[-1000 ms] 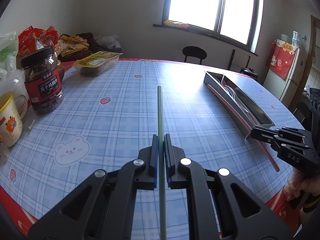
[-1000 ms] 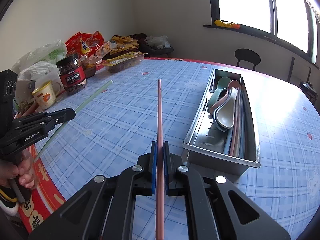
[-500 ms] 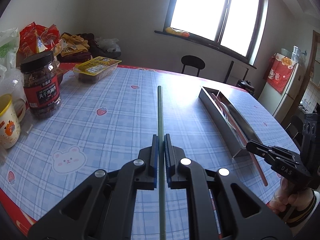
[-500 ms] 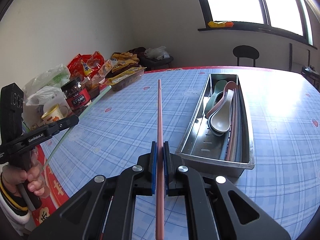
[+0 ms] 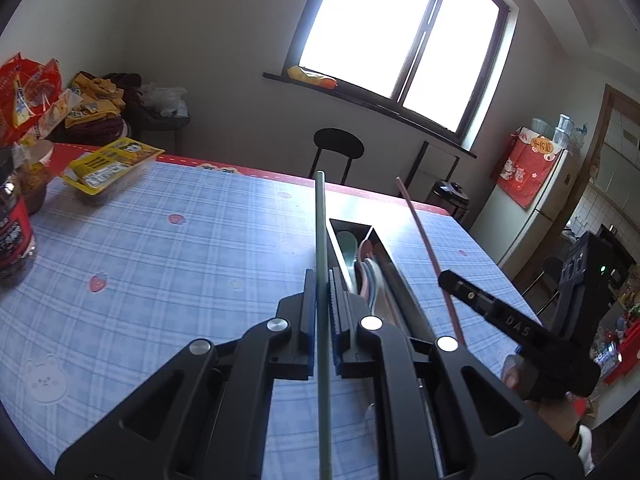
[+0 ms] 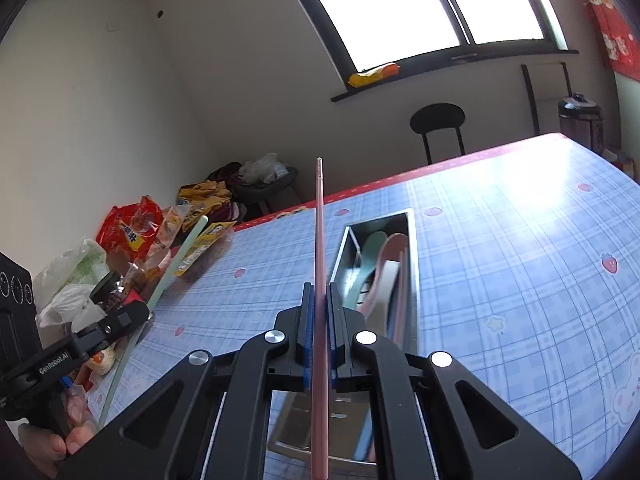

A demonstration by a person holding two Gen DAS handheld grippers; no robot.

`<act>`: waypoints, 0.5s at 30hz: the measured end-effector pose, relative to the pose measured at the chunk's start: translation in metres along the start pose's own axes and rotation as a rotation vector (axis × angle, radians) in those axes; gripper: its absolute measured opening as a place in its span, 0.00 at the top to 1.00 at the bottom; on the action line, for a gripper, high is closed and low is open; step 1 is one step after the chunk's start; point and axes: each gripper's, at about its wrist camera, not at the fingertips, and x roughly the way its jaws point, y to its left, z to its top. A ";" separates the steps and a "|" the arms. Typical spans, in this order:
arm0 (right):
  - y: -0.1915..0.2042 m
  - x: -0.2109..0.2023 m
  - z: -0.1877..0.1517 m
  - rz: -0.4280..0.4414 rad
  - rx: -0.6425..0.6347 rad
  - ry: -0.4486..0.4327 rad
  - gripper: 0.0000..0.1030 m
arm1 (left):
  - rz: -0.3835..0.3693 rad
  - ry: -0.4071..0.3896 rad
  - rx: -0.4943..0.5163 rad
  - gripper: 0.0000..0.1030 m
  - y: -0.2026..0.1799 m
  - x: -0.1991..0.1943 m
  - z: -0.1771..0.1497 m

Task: Organize utensils
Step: 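Lift and carry the green and pink chopsticks over the steel tray, then lower both chopsticks into the tray and open both tools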

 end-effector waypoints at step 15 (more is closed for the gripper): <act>-0.052 0.040 -0.007 -0.048 0.196 0.088 0.94 | -0.180 0.178 -0.152 0.90 -0.064 0.135 -0.002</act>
